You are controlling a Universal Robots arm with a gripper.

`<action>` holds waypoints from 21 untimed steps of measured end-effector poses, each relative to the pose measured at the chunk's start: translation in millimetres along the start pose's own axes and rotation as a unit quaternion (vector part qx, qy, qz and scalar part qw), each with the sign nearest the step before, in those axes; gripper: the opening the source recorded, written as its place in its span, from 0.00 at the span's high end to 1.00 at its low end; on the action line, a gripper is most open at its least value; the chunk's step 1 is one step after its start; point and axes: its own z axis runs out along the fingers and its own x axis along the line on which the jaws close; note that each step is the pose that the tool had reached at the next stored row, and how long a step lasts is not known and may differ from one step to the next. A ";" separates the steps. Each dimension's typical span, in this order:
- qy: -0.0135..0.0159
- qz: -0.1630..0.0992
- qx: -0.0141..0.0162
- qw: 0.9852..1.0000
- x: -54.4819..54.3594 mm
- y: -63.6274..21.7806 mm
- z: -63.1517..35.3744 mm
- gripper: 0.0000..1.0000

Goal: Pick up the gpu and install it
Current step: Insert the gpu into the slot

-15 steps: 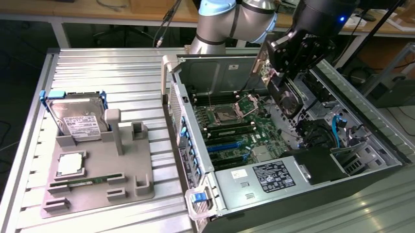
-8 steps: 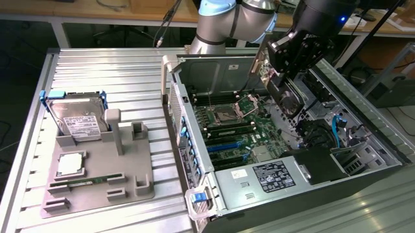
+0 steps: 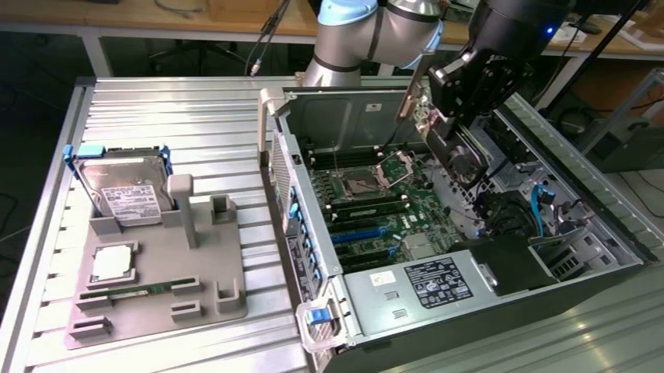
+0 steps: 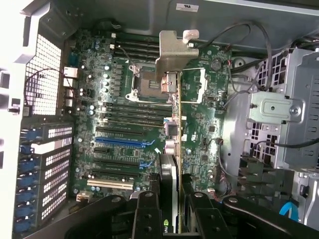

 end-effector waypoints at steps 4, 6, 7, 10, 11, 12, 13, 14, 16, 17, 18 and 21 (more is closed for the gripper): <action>0.000 -0.009 0.000 1.000 0.0 0.0 0.0 0.73; 0.001 -0.014 0.000 1.000 0.0 0.0 0.0 0.73; 0.001 -0.016 -0.001 1.000 0.0 0.0 0.0 0.73; 0.001 -0.023 -0.001 1.000 0.0 0.0 0.0 0.73; 0.001 -0.026 -0.001 1.000 0.0 0.0 0.0 0.73; 0.001 -0.028 -0.001 1.000 0.0 0.0 0.0 0.73; 0.002 -0.042 -0.001 0.999 0.0 0.0 0.0 0.73; 0.002 -0.053 -0.002 0.999 0.0 0.0 0.0 0.73; 0.003 -0.083 -0.003 0.997 0.0 0.0 0.0 0.73; 0.004 -0.095 -0.003 0.995 0.0 0.0 0.0 0.73; 0.004 -0.108 -0.004 0.994 0.0 0.0 0.0 0.73; 0.005 -0.148 -0.005 0.989 0.0 0.0 0.0 0.73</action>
